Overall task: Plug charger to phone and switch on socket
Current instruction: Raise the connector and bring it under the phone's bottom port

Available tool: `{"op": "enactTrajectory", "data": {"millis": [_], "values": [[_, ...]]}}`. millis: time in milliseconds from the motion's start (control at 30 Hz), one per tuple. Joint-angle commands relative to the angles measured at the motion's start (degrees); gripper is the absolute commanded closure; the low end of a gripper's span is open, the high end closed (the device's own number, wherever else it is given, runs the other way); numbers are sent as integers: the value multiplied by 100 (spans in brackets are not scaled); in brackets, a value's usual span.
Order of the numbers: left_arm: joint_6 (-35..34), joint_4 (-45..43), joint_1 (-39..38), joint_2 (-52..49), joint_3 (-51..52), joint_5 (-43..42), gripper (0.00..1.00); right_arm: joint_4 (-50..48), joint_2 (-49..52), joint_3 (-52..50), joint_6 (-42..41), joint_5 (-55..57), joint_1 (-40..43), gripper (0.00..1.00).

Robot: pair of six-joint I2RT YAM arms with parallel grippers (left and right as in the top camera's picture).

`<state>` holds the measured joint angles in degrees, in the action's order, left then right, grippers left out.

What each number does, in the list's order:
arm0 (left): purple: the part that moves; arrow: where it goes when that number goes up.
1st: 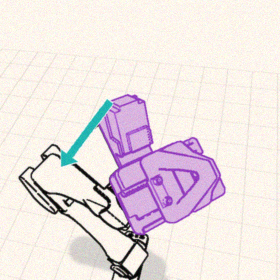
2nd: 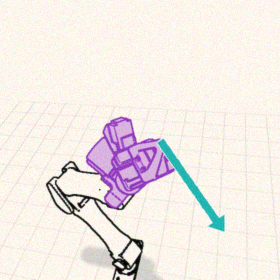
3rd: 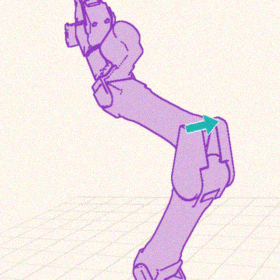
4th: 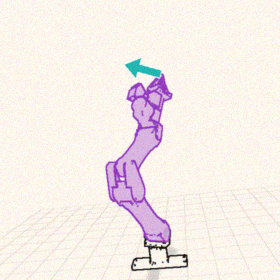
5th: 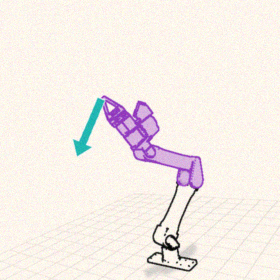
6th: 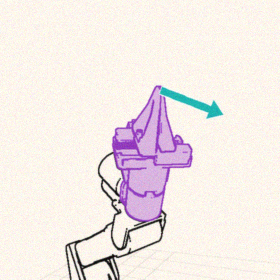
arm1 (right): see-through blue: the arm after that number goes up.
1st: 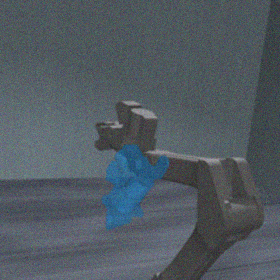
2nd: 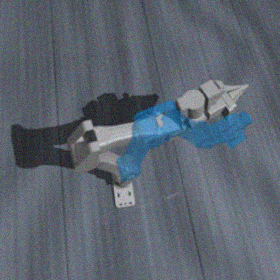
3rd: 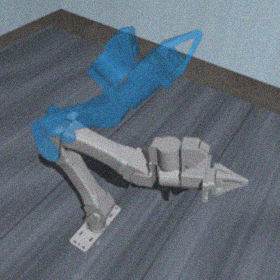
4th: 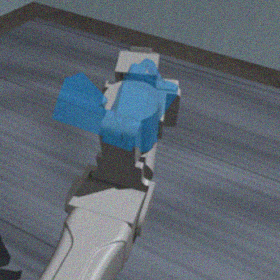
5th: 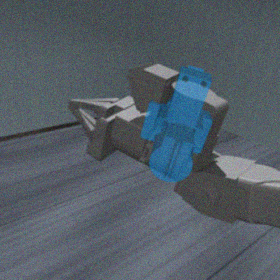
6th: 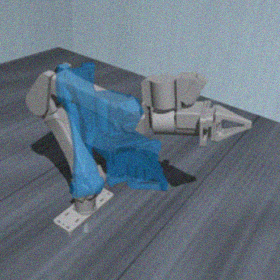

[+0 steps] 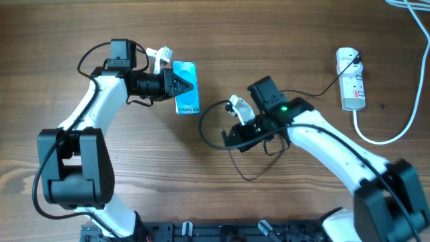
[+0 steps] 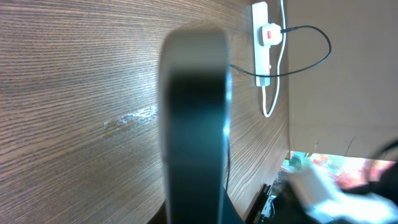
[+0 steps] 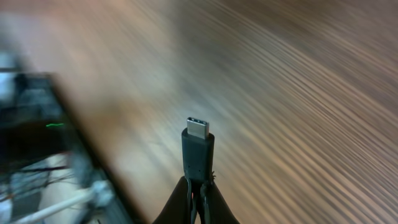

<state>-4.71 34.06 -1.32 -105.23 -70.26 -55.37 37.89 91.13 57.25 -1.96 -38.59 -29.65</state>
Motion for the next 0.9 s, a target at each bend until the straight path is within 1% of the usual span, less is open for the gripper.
{"op": "enactTrajectory", "data": {"millis": [0, 33, 67, 200, 233, 300, 400, 467, 600, 767, 867], "values": [[153, -28, 4, 15, -13, -278, 96, -400, -48, -55, 627, -1993, -28, 96], [151, -26, 4, 15, -13, -356, 96, -651, -48, -168, 586, -2210, -28, 96], [151, -26, 4, 15, -13, -409, 96, -1082, -48, -365, 378, -2371, -28, 96], [151, -24, 4, 15, -13, -452, 96, -3067, -48, -1134, -837, -2605, -42, 95], [151, -24, 4, 15, -13, -490, 96, -3805, -48, -1386, -1344, -2594, -79, 96], [151, -24, 4, 15, -13, -529, 96, -4948, -48, -1792, -1978, -2452, -162, 96], [149, -24, 4, 15, -13, -529, 96, -6144, -48, -2236, -2776, -1834, -269, 96], [149, -24, 4, 15, -13, -560, 96, -6393, -48, -2361, -2973, -1565, -334, 96], [149, 20, 4, 15, -13, -824, 96, -6435, -48, -2385, -2973, -1327, -479, 96], [149, 42, -85, 15, -13, -824, 96, -6446, -48, -2385, -3152, -621, -719, 96], [149, 33, -254, 15, -13, -822, 96, -6446, -48, -2385, -3147, -463, -769, 96]]}}
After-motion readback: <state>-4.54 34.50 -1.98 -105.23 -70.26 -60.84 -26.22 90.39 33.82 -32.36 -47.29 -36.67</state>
